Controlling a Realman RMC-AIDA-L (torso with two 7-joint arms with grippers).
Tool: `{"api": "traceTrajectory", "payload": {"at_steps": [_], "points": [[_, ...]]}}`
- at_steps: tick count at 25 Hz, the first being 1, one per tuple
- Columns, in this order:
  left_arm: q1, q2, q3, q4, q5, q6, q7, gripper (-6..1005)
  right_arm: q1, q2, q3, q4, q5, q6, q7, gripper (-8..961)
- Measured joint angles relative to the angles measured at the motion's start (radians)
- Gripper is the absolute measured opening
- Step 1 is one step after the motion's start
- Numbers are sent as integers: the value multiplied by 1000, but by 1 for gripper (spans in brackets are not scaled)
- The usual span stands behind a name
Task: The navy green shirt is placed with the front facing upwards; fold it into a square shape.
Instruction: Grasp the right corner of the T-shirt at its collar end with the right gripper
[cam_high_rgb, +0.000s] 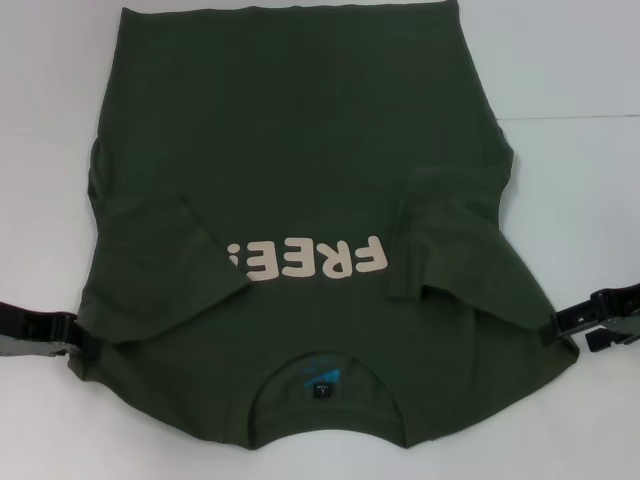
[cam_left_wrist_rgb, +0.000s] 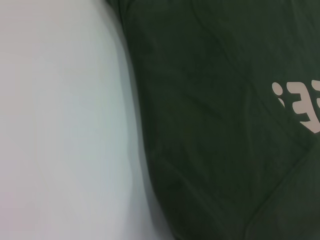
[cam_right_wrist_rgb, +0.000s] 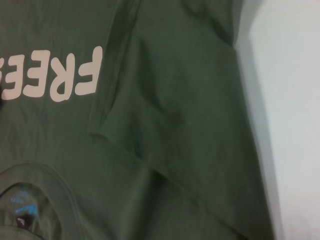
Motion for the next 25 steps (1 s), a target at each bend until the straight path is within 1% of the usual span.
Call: {"api": "traceTrajectory", "payload": {"at_steps": [7,15,21,25], "points": [[-1,0,0,0,0,0,-1,38,0,6,-27,1,0,16,0,867],[-2,0,0,0,0,0,-3,39,0,8,-36,2,0,26,2,868],[-3,0,0,1,-1,0,-3,39,2,16,-41,2,0,29,2,867],[-3,0,0,2,-1,0,-3,39,5,18,-41,8,0,33,2,867]]}}
